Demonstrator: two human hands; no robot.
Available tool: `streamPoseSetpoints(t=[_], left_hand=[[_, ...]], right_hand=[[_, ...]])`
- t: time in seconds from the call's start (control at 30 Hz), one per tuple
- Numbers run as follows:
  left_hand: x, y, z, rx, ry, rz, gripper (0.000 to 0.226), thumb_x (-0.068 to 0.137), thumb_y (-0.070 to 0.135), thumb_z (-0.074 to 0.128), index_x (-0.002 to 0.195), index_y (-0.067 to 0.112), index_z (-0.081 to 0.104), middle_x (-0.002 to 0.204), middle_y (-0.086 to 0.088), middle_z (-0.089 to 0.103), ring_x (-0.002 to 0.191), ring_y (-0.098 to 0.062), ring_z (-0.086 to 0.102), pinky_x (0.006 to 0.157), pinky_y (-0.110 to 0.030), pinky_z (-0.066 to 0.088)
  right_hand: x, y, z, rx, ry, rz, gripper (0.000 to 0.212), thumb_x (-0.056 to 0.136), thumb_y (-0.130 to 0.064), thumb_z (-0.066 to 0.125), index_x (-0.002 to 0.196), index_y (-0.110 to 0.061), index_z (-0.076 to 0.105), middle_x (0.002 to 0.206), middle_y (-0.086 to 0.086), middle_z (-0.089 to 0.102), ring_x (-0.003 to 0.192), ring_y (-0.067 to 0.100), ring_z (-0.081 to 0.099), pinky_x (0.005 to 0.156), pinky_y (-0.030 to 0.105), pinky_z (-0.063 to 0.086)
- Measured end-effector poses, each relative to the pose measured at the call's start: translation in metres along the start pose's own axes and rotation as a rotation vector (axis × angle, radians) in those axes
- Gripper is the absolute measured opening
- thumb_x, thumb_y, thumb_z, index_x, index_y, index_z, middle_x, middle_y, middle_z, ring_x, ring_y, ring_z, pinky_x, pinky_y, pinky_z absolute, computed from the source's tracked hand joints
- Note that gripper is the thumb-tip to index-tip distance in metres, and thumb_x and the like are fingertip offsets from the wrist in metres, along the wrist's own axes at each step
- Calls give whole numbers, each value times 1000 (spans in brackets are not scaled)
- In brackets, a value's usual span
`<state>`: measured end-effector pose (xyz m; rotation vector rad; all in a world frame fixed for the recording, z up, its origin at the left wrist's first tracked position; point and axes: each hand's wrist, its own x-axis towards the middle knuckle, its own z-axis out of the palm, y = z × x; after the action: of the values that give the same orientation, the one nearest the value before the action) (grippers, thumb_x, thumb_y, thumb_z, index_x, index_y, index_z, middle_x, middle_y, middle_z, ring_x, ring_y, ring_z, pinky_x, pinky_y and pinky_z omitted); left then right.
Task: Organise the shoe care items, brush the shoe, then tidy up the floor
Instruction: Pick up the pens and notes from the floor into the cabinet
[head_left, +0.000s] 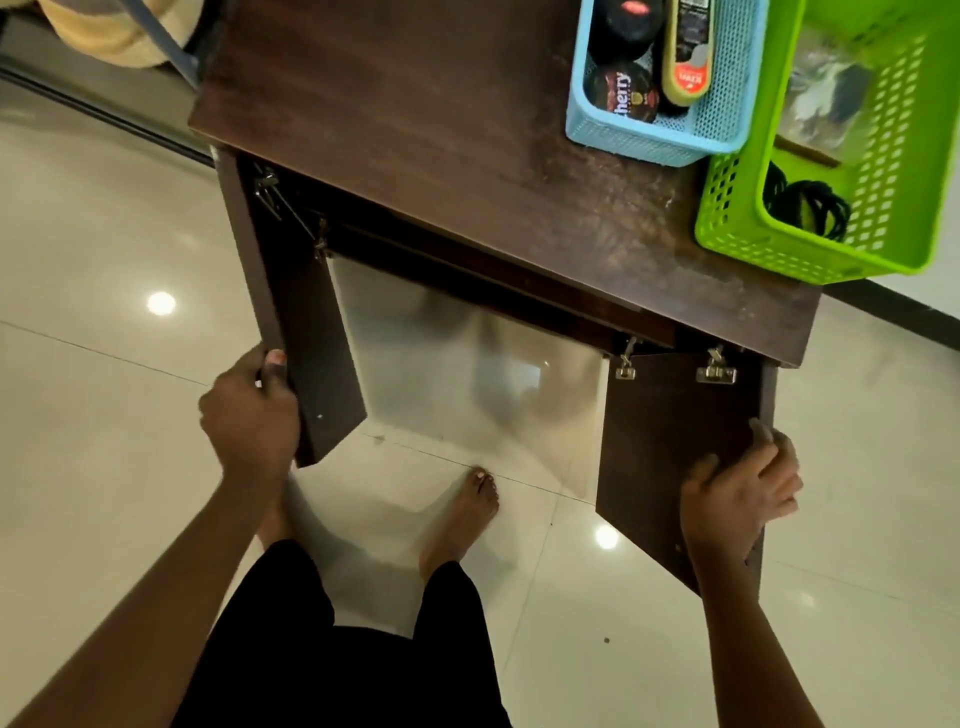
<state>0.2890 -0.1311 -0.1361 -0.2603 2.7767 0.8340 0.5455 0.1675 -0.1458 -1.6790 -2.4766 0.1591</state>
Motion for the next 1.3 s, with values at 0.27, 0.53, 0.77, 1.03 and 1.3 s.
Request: streamPoseSetpoints(t=[0.27, 0.53, 0.77, 1.03, 1.3], left_hand=[[-10, 62, 54, -435, -46, -237, 25, 97, 21, 51, 103, 4, 68, 85, -5, 65, 77, -21, 65, 61, -30, 57], [2, 103, 69, -809, -146, -418, 17, 93, 14, 58, 97, 0, 67, 93, -12, 67, 84, -28, 70, 68, -38, 60], [19, 131, 85, -717, -436, -282, 44, 96, 2, 47, 139, 4, 39, 123, -10, 58, 94, -17, 67, 70, -26, 58], [25, 117, 86, -664, -570, -237, 66, 92, -13, 41, 148, 12, 20, 132, -7, 53, 96, -19, 65, 69, -25, 55], [27, 100, 91, -604, -571, -214, 69, 92, -13, 39, 150, 20, 19, 134, -6, 52, 95, -20, 63, 68, -24, 54]], right_hand=[[-4, 29, -15, 118, -183, 275, 32, 96, -17, 43, 121, 2, 47, 112, 30, 60, 99, 49, 55, 83, 46, 44], [-2, 29, -20, 115, -212, 285, 28, 98, -18, 44, 118, -1, 52, 107, 26, 64, 94, 47, 58, 84, 45, 45], [-4, 21, -24, 142, -233, 332, 30, 98, -23, 43, 116, -2, 55, 107, 22, 65, 95, 45, 58, 86, 47, 46], [-14, 11, -27, 242, -264, 352, 28, 99, -18, 40, 106, 0, 61, 92, 17, 64, 84, 36, 57, 73, 30, 37], [-48, -51, -16, 451, -260, 386, 35, 100, -21, 41, 132, -9, 51, 86, -2, 57, 77, 19, 53, 73, 19, 39]])
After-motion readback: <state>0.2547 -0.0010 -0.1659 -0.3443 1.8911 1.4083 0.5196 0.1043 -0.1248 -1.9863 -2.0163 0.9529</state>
